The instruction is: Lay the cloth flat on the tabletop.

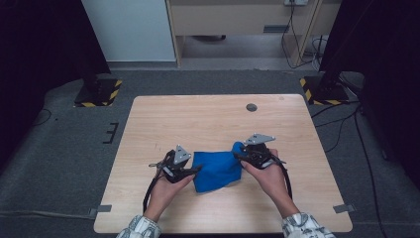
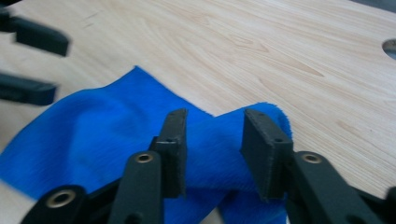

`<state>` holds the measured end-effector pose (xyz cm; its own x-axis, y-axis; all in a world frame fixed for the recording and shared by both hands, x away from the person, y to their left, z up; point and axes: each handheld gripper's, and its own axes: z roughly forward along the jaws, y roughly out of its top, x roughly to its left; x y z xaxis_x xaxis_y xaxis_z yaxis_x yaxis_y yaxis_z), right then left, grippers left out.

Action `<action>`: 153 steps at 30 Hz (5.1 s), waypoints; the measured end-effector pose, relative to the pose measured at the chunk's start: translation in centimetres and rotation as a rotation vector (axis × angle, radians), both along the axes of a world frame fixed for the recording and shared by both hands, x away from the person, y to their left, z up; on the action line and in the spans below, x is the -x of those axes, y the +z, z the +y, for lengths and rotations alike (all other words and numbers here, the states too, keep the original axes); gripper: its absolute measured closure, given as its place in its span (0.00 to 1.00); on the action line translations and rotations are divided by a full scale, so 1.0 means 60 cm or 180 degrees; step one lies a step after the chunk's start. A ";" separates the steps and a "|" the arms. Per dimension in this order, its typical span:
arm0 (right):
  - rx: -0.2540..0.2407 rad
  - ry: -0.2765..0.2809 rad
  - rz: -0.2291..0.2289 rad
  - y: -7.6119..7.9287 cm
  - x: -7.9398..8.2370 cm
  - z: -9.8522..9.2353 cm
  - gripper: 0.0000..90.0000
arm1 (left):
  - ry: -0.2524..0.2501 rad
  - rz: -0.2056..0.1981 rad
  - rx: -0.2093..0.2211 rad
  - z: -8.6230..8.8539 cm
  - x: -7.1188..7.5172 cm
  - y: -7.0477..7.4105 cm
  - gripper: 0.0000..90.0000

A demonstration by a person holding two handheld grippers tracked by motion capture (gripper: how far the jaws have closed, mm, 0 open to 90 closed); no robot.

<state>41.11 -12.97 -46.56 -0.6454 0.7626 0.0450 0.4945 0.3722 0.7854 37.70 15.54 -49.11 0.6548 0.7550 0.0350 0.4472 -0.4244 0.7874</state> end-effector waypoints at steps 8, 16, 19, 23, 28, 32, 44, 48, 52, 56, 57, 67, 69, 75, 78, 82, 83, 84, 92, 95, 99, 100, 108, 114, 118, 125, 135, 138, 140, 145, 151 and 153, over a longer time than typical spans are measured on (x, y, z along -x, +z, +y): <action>0.0129 -0.0123 0.0221 -0.044 -0.010 -0.022 0.59 | -0.0016 0.0111 -0.0031 0.002 -0.001 -0.018 0.42; 0.0094 -0.0102 0.0357 -0.081 0.002 -0.041 0.68 | -0.0102 0.0173 -0.0135 -0.011 0.000 -0.032 0.40; 0.0087 -0.0037 0.0301 -0.080 0.008 -0.039 0.85 | -0.0133 0.0192 -0.0152 -0.013 -0.001 -0.036 0.41; 0.0045 0.0041 0.0242 -0.077 0.020 -0.037 0.95 | -0.0194 0.0163 -0.0186 -0.015 0.000 -0.038 0.51; -0.0042 0.0069 0.0201 -0.078 0.031 -0.041 0.97 | -0.0235 0.0182 -0.0209 -0.013 -0.003 -0.043 0.70; -0.0062 0.0069 0.0201 -0.078 0.032 -0.042 0.97 | -0.0281 0.0248 -0.0172 -0.014 -0.007 -0.047 0.85; -0.0120 -0.0014 0.0178 -0.067 0.029 -0.044 0.84 | -0.0161 0.0095 0.0007 0.003 -0.009 -0.022 1.00; -0.0137 -0.0023 0.0184 -0.065 0.027 -0.045 0.81 | -0.0091 0.0060 0.0072 0.006 -0.011 -0.025 0.90; -0.0141 -0.0078 0.0213 -0.067 0.024 -0.043 0.69 | -0.0064 0.0024 0.0071 0.001 -0.013 -0.030 0.74; -0.0126 -0.0148 0.0241 -0.071 0.021 -0.040 0.71 | 0.0069 0.0027 0.0023 0.001 -0.020 -0.042 0.53; -0.0126 -0.0148 0.0241 -0.071 0.021 -0.040 0.71 | 0.0081 0.0034 0.0026 0.002 -0.021 -0.044 0.53; -0.0128 0.0009 0.0207 -0.069 0.026 -0.038 0.98 | 0.0092 0.0182 0.0044 -0.003 -0.031 -0.065 0.47; -0.0120 0.0025 0.0230 -0.069 0.027 -0.037 0.99 | 0.0081 0.0217 0.0040 -0.005 -0.032 -0.068 0.48; -0.0102 0.0051 0.0234 -0.071 0.028 -0.035 0.99 | -0.0020 0.0193 -0.0023 -0.013 -0.029 -0.069 0.57; -0.0097 0.0048 0.0251 -0.072 0.028 -0.034 0.99 | -0.0083 0.0180 -0.0076 -0.019 -0.026 -0.066 0.66; -0.0083 0.0055 0.0259 -0.074 0.029 -0.033 0.99 | -0.0130 0.0150 -0.0143 -0.026 -0.023 -0.063 0.78; -0.0082 0.0055 0.0251 -0.075 0.029 -0.033 0.99 | -0.0141 0.0128 -0.0162 -0.026 -0.023 -0.061 0.82; -0.0091 0.0046 0.0263 -0.075 0.029 -0.033 0.99 | -0.0145 0.0108 -0.0180 -0.027 -0.022 -0.059 0.85; -0.0082 0.0035 0.0258 -0.074 0.029 -0.035 0.98 | -0.0109 -0.0129 -0.0098 -0.025 -0.013 -0.035 0.94; -0.0100 0.0010 0.0247 -0.071 0.029 -0.038 0.95 | -0.0090 -0.0178 -0.0021 -0.019 -0.009 -0.021 0.95; -0.0139 -0.0059 0.0240 -0.060 0.031 -0.050 0.87 | -0.0015 -0.0240 0.0041 -0.001 -0.004 -0.007 0.95; -0.0161 -0.0078 0.0228 -0.056 0.032 -0.054 0.87 | 0.0025 -0.0227 0.0072 0.005 -0.004 -0.006 0.95; -0.0135 -0.0146 0.0207 -0.044 0.041 -0.077 0.85 | 0.0223 -0.0024 0.0003 0.030 -0.014 -0.025 0.95; -0.0148 -0.0131 0.0302 -0.070 0.039 -0.072 0.74 | 0.0193 0.0016 -0.0102 0.027 -0.018 -0.034 0.95; -0.0144 -0.0138 0.0350 -0.081 0.038 -0.063 0.60 | 0.0183 0.0037 -0.0125 0.025 -0.018 -0.039 0.95; -0.0117 -0.0262 0.0311 -0.096 0.036 -0.041 0.37 | 0.0157 0.0044 -0.0110 0.024 -0.017 -0.039 0.95; -0.0102 -0.0249 0.0298 -0.113 0.026 -0.016 0.50 | 0.0140 0.0043 -0.0090 0.025 -0.016 -0.038 0.95; -0.0070 -0.0268 0.0243 -0.112 0.027 -0.016 0.73 | 0.0136 0.0036 -0.0068 0.025 -0.015 -0.037 0.95; -0.0066 -0.0278 0.0251 -0.112 0.027 -0.017 0.81 | 0.0132 0.0025 -0.0048 0.025 -0.014 -0.035 0.95; -0.0190 -0.0274 0.0242 -0.100 0.027 -0.026 0.91 | 0.0128 -0.0045 0.0021 0.025 -0.010 -0.023 0.95; -0.0225 -0.0265 0.0092 -0.056 0.031 -0.051 0.92 | 0.0154 -0.0194 0.0159 0.029 -0.003 0.002 0.95; -0.0248 -0.0278 0.0027 -0.039 0.033 -0.062 0.92 | 0.0161 -0.0223 0.0189 0.031 0.000 0.008 0.95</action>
<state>39.13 -16.70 -48.88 -0.5759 0.8099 0.1114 0.5291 0.2654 0.8060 37.72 17.41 -48.60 0.6134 0.7890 0.0336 0.4097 -0.3543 0.8406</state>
